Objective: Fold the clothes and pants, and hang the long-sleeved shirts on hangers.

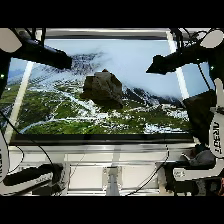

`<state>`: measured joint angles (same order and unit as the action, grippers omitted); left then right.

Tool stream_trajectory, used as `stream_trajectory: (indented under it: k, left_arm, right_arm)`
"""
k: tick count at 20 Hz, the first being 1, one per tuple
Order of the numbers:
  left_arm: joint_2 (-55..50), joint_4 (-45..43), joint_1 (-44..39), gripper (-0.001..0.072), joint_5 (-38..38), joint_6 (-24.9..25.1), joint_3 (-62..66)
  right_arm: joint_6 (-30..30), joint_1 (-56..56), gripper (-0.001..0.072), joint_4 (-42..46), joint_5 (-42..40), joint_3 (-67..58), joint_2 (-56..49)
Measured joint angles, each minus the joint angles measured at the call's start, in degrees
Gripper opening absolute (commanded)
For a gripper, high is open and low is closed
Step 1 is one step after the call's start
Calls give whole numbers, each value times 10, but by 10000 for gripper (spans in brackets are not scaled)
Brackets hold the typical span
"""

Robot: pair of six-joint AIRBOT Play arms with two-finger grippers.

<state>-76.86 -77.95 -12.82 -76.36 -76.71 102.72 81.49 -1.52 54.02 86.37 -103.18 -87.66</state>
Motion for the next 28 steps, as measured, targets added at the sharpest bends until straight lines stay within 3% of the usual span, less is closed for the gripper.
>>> stream_trajectory:
  k: [20, 28]
  left_arm:
    - [-3, 7, 0, 26, 2, 0, 0]
    - [-77, 61, 5, 23, -14, -51, -30]
  right_arm:
    - [0, 0, 31, -4, -26, 0, 0]
    - [-1, 0, 31, -3, -20, 0, 0]
